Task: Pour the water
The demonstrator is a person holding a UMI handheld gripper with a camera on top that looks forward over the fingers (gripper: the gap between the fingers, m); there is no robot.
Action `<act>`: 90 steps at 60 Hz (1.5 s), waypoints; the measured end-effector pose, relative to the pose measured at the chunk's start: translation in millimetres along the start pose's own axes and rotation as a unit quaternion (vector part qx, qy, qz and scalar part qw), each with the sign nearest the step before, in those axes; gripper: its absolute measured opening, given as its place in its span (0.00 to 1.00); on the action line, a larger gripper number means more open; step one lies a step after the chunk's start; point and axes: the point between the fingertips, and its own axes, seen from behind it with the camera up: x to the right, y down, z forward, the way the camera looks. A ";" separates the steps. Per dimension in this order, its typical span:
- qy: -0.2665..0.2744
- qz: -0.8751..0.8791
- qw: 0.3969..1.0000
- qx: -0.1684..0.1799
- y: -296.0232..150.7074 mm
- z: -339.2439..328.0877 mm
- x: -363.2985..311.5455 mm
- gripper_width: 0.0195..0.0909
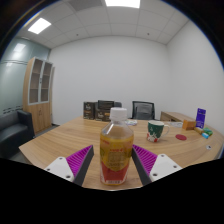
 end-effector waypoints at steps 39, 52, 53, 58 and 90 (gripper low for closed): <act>-0.054 0.045 0.997 0.010 -34.9 76.2 16.6 0.38; -0.077 0.322 0.942 0.046 -107.8 151.9 63.9 0.37; -0.079 0.349 0.932 0.047 -111.8 157.2 67.3 0.37; -0.105 0.488 0.866 0.038 -117.2 180.6 79.8 0.37; -0.114 0.855 0.505 0.040 -118.4 225.9 136.5 0.39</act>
